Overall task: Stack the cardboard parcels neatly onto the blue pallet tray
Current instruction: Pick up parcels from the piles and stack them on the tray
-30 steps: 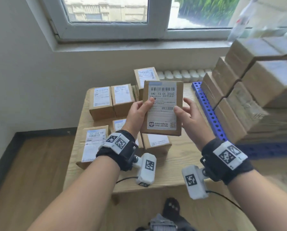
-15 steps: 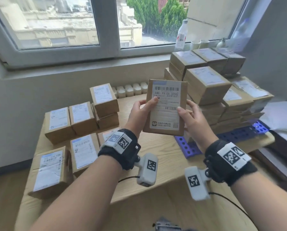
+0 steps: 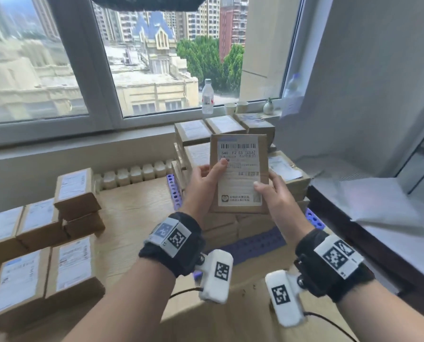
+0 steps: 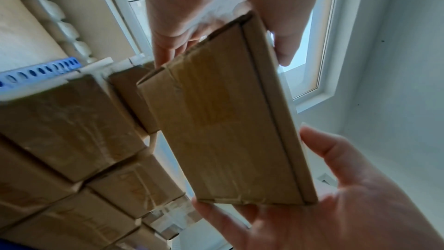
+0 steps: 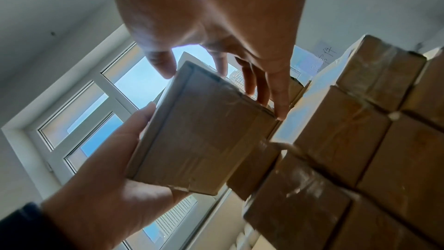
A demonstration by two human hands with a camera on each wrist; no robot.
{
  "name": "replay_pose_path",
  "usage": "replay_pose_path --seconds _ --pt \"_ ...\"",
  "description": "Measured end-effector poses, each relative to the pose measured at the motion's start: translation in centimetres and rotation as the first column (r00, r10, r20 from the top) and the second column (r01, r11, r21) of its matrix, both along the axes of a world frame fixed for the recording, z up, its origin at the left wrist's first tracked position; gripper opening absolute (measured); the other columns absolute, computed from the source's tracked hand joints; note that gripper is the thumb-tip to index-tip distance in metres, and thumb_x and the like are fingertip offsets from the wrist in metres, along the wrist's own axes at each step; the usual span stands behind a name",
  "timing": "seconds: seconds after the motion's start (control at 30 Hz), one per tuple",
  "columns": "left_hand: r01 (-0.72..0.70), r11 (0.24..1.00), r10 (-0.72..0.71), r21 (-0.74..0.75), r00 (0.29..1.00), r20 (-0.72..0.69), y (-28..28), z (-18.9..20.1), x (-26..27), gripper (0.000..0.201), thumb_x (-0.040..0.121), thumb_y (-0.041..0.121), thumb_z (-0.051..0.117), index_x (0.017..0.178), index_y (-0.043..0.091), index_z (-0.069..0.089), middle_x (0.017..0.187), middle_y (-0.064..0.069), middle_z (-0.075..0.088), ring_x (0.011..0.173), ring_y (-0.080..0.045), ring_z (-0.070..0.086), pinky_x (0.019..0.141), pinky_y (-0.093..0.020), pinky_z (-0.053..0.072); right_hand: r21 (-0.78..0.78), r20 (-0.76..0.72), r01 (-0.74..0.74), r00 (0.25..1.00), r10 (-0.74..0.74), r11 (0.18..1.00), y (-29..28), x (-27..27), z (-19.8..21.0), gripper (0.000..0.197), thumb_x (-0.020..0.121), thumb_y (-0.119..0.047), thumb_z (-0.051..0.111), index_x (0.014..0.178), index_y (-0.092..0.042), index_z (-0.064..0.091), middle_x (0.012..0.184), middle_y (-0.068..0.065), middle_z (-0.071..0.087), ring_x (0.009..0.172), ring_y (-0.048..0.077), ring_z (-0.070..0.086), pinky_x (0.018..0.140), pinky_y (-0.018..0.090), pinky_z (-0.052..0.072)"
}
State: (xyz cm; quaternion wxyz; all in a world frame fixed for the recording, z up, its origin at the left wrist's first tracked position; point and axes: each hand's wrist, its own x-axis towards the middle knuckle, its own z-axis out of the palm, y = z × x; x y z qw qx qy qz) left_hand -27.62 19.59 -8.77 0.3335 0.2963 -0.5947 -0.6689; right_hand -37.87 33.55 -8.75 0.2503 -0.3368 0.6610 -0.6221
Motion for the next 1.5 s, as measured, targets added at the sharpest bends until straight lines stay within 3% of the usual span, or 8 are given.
replay_pose_path --seconds 0.37,0.5,0.63,0.7,0.8,0.9,1.2,1.5 --pt "0.020 0.954 0.064 -0.299 0.960 0.271 1.1 6.1 -9.3 0.064 0.078 0.068 0.031 0.102 0.022 0.068 0.107 -0.008 0.072 0.100 -0.025 0.067 0.095 -0.045 0.051 0.075 0.060 -0.021 0.998 0.017 0.997 -1.5 -11.9 4.6 0.054 0.084 -0.048 0.056 0.132 -0.023 0.049 0.116 0.002 0.067 0.103 0.018 0.065 0.093 0.046 0.052" --pt "-0.022 0.946 0.136 -0.324 0.932 0.335 -1.6 6.6 -11.2 0.061 0.082 0.058 0.033 0.111 0.015 0.066 0.109 -0.006 0.069 0.101 -0.023 0.065 0.097 -0.045 0.049 0.118 0.106 -0.049 0.994 0.036 0.992 -4.7 -14.0 5.1 0.046 0.084 -0.049 0.056 0.118 -0.018 0.058 0.108 0.005 0.071 0.093 0.020 0.068 0.073 0.037 0.055" --pt "0.026 0.913 0.175 -0.407 0.877 0.447 -4.8 6.2 -12.4 0.036 0.098 0.035 0.044 0.126 0.016 0.053 0.121 -0.003 0.065 0.102 -0.019 0.063 0.088 -0.034 0.052 0.180 0.178 -0.063 0.984 0.031 0.982 -7.5 -15.4 4.2 0.032 0.093 -0.041 0.054 0.115 -0.017 0.060 0.108 0.008 0.071 0.093 0.022 0.069 0.079 0.041 0.058" --pt "0.065 0.895 0.192 -0.442 0.837 0.512 -5.8 6.0 -12.9 0.044 0.098 0.031 0.049 0.139 0.015 0.045 0.132 -0.003 0.060 0.110 -0.020 0.060 0.087 -0.029 0.049 0.218 0.196 -0.069 0.980 0.026 0.974 -8.4 -16.2 3.7 0.023 0.095 -0.038 0.053 0.107 -0.019 0.062 0.105 0.007 0.071 0.090 0.022 0.068 0.079 0.041 0.058" --pt "0.131 0.865 0.224 -0.484 0.763 0.607 -6.8 5.5 -13.3 0.066 0.095 0.035 0.055 0.152 0.014 0.029 0.152 -0.005 0.042 0.135 -0.023 0.044 0.109 -0.034 0.037 0.271 0.215 -0.061 0.977 0.001 0.961 -9.4 -17.0 3.1 0.023 0.096 -0.036 0.052 0.105 -0.017 0.062 0.100 0.007 0.069 0.083 0.021 0.066 0.073 0.038 0.057" --pt "0.182 0.841 0.236 -0.510 0.724 0.648 -7.6 4.8 -13.7 0.062 0.093 0.031 0.057 0.149 0.016 0.035 0.149 -0.003 0.045 0.133 -0.020 0.045 0.103 -0.027 0.035 0.319 0.223 -0.057 0.975 -0.017 0.946 -10.3 -17.5 2.3 0.031 0.095 -0.035 0.055 0.113 -0.010 0.061 0.101 0.009 0.068 0.082 0.023 0.065 0.069 0.037 0.057" --pt "0.248 0.849 0.249 -0.467 0.591 0.767 -8.8 3.1 -14.4 0.064 0.092 0.038 0.054 0.150 0.022 0.034 0.156 0.000 0.035 0.147 -0.022 0.022 0.120 -0.045 0.020 0.428 0.215 -0.108 0.977 0.014 0.897 -11.7 -18.9 1.2 0.036 0.092 -0.039 0.058 0.114 -0.011 0.060 0.105 0.008 0.069 0.098 0.025 0.066 0.092 0.048 0.054" --pt "0.213 0.849 0.280 -0.484 0.596 0.753 -9.0 2.5 -15.3 0.063 0.093 0.038 0.056 0.151 0.025 0.034 0.158 -0.001 0.032 0.151 -0.018 0.012 0.122 -0.041 0.011 0.551 0.121 -0.199 0.980 0.158 0.811 -12.3 -20.5 0.6 0.041 0.090 -0.047 0.050 0.116 -0.015 0.055 0.108 0.007 0.066 0.099 0.028 0.064 0.085 0.052 0.056"
